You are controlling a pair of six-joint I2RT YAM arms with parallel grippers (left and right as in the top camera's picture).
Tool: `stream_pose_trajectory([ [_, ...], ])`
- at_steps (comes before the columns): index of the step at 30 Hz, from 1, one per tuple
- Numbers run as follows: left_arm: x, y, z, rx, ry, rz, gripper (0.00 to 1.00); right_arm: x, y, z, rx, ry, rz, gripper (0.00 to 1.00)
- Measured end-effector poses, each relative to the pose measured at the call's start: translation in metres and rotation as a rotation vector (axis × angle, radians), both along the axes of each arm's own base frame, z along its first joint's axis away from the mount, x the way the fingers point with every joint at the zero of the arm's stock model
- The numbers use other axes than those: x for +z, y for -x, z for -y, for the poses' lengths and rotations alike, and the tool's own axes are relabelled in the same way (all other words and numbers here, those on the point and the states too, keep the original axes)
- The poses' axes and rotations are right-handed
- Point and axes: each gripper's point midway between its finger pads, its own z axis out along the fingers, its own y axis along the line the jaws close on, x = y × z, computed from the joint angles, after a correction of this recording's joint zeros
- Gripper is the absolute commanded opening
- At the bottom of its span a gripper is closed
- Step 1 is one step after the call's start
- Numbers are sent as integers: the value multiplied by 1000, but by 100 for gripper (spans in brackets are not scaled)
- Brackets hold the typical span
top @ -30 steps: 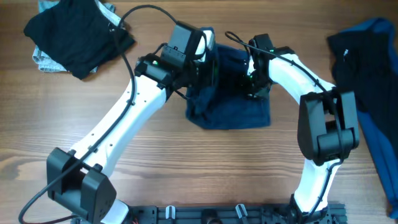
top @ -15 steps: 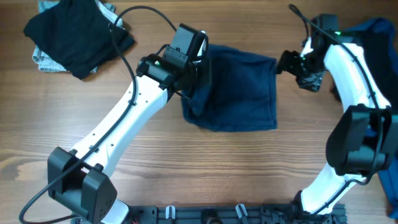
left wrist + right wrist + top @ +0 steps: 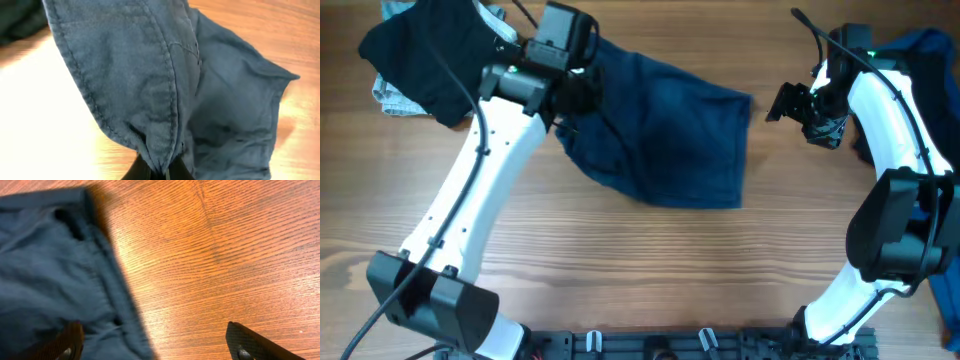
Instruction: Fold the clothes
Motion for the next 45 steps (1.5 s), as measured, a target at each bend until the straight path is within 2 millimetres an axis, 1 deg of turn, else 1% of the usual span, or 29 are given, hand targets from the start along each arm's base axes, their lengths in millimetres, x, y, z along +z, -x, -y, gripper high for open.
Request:
stream_pose_trajectory([
  [7, 11, -7, -43, 69, -44, 1, 4, -1, 5, -1, 1, -2, -22, 92],
  [9, 11, -7, -47, 69, -46, -2, 4, -1, 5, -3, 6, -2, -20, 91],
  [11, 11, -7, -42, 52, -35, -1, 4, -1, 5, -6, 13, -2, -19, 92],
  [12, 12, -7, -38, 43, -29, 2, 4, 0, 4, -7, 17, -2, -18, 92],
  [14, 14, -8, -21, 2, -13, 21, 4, 0, 3, -12, 30, -1, -13, 93],
  [15, 14, -7, -10, -22, -6, 27, 7, 0, 3, -14, 35, -2, -13, 93],
  [18, 8, -6, 23, -97, 6, 31, 7, 0, 3, -20, 49, -10, -12, 93],
  [20, -3, -7, 45, -145, 14, 18, 7, 0, 3, -22, 51, -21, -10, 93],
  [21, -13, -7, 56, -169, 14, -1, 7, 0, 3, -22, 52, -25, -10, 93],
  [24, -38, -3, 76, -213, 5, -55, 6, 1, 2, -23, 52, -32, -6, 93],
  [27, -55, -1, 88, -238, -2, -90, 6, 1, 2, -24, 53, -35, -6, 93],
  [32, -67, 0, 111, -285, 26, -97, 6, 1, 2, -25, 53, -38, -5, 93],
  [35, -75, -3, 123, -307, 55, -99, 6, 1, 2, -25, 53, -39, -6, 93],
  [39, -83, -8, 132, -318, 85, -100, 8, 1, 2, -25, 53, -39, -6, 93],
  [43, -85, -11, 139, -327, 103, -94, 9, 1, 2, -25, 53, -39, -6, 93],
  [44, -86, -10, 141, -332, 105, -95, 10, 1, 2, -25, 53, -39, -6, 93],
  [45, -87, -9, 143, -337, 104, -97, 16, 1, 2, -25, 53, -39, -6, 93],
])
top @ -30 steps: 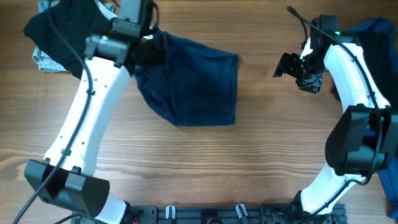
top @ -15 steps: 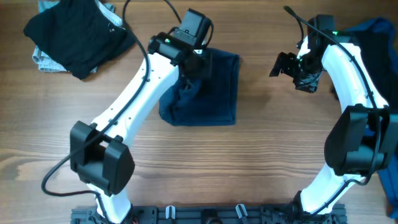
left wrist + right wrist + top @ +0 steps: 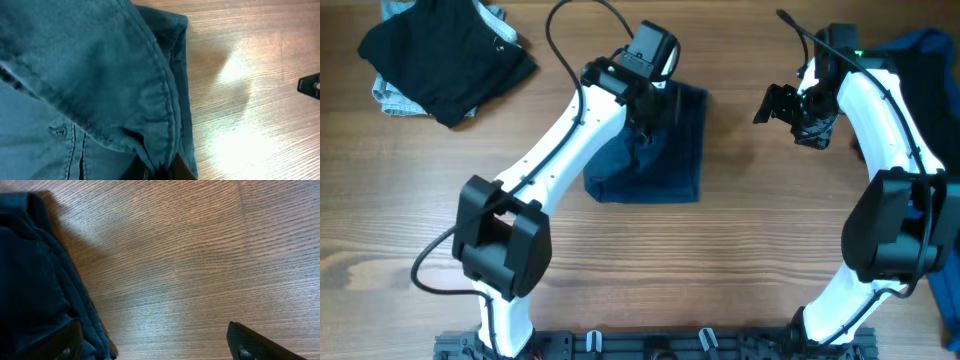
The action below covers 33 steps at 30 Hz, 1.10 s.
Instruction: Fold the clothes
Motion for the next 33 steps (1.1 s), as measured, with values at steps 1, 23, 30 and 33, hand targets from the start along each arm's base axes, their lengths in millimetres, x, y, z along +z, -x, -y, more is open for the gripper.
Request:
stream_pose_trajectory([
  [1, -1, 0, 1, -3, 0, 0, 24, 0, 0, 0, 0, 0, 0, 93],
  [23, 1, 34, -84, 132, -89, -249, 4, 43, -45, -71, 191, -418, 281, 13],
  [30, -22, 42, -64, 85, -30, -270, 4, 78, -76, -146, 282, -558, 459, 4],
  [33, -28, 44, -51, 66, 5, -265, 4, 63, -72, -189, 312, -578, 420, 4],
])
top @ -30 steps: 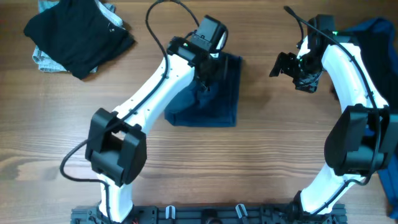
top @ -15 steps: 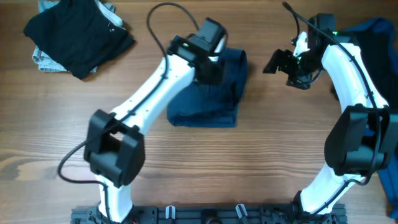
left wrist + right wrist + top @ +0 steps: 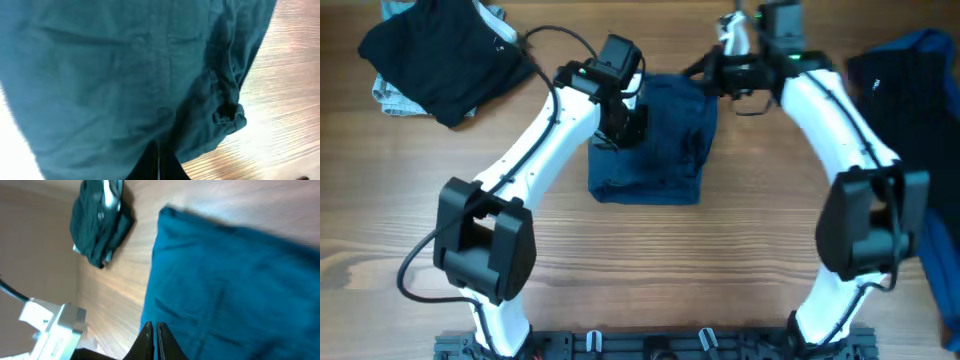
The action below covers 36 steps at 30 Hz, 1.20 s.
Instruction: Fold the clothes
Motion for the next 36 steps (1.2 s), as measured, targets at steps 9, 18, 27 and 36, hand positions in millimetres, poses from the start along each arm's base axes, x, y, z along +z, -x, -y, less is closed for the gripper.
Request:
stream_pose_trajectory([
  [9, -34, -8, 25, -4, 86, -60, 4, -94, -17, -14, -39, 5, -141, 4],
  [18, -76, 10, 48, -34, 112, -185, 4, -116, -41, 17, -130, -30, -150, 5],
  [27, -93, 53, 64, -95, 95, -294, 4, -137, -43, 33, -151, -15, -176, 5],
  [36, -78, 61, 75, -174, 109, -243, 4, -146, -33, 38, -104, 26, -213, 5],
])
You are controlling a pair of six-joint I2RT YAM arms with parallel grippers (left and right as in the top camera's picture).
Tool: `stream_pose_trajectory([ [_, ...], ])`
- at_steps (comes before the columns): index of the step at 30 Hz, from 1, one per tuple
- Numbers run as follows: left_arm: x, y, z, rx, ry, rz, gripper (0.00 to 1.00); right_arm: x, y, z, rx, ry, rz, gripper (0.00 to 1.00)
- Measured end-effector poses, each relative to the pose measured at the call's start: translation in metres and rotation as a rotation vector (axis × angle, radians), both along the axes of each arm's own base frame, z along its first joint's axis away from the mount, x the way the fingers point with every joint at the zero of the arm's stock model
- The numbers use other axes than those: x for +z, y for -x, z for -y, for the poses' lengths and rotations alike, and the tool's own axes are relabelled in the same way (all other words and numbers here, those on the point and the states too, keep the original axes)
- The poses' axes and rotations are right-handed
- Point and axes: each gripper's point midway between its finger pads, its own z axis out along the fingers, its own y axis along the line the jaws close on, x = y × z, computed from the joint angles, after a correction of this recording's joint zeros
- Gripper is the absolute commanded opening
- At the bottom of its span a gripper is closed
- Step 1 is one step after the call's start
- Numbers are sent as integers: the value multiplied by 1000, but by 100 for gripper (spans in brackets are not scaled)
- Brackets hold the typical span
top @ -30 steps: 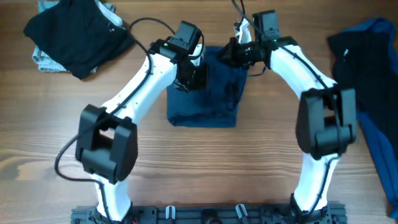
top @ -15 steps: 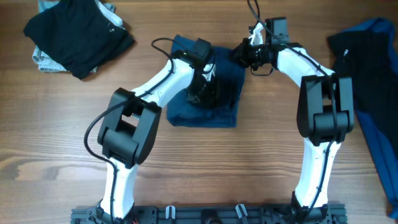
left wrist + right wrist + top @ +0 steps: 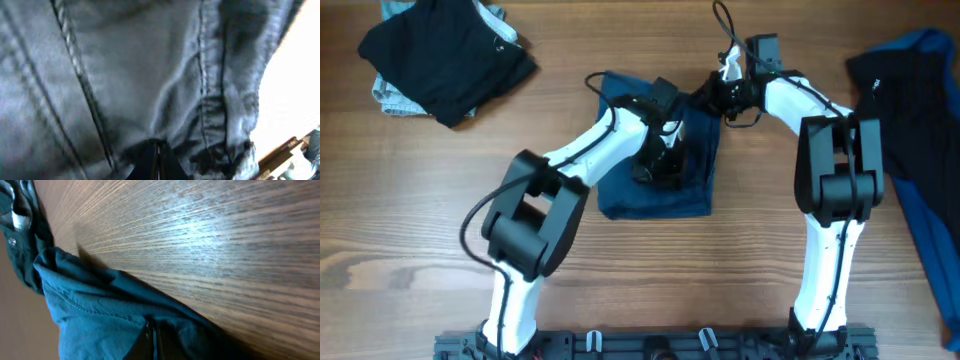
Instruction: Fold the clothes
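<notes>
A dark blue denim-like garment point(image 3: 620, 170) lies folded into a narrow rectangle at the table's middle. My left gripper point(image 3: 660, 165) presses into its right half, and the left wrist view is filled with seamed cloth, the jaws shut on a pinch of it point(image 3: 157, 150). My right gripper point(image 3: 717, 95) sits at the garment's top right corner. Its fingers are shut on the blue hem point(image 3: 150, 332), low against the wood.
A black garment point(image 3: 445, 55) lies piled on a grey one at the far left corner. More dark and blue clothes point(image 3: 910, 90) hang over the right edge. Bare wooden table point(image 3: 640, 280) lies in front of the folded piece.
My left gripper moved from the garment's upper left to its middle right, still shut on cloth. My right gripper dropped slightly, from the top edge to the top right corner.
The garment lay spread wide, my left gripper holding its left edge and my right open beside it. Then the left edge lay over the right, halving it. Then both grippers were shut on its top edge. Now both grip its right side.
</notes>
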Motion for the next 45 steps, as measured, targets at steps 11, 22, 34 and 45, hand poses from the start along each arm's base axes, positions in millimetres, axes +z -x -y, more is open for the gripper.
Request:
stream_pose_trajectory([
  [11, 59, -41, -55, 126, -108, 219, 4, 86, 20, 52, 5, 92, -42, 13],
  [22, 9, -30, -104, 216, -248, 66, 4, 109, 33, -46, 234, 75, 119, 16],
  [34, -2, 16, -122, 194, -334, -112, 4, 13, 9, -53, 207, 6, 40, 18],
  [45, -13, 44, -130, 162, -380, -188, 4, 4, -3, -25, 148, -85, 13, 22],
])
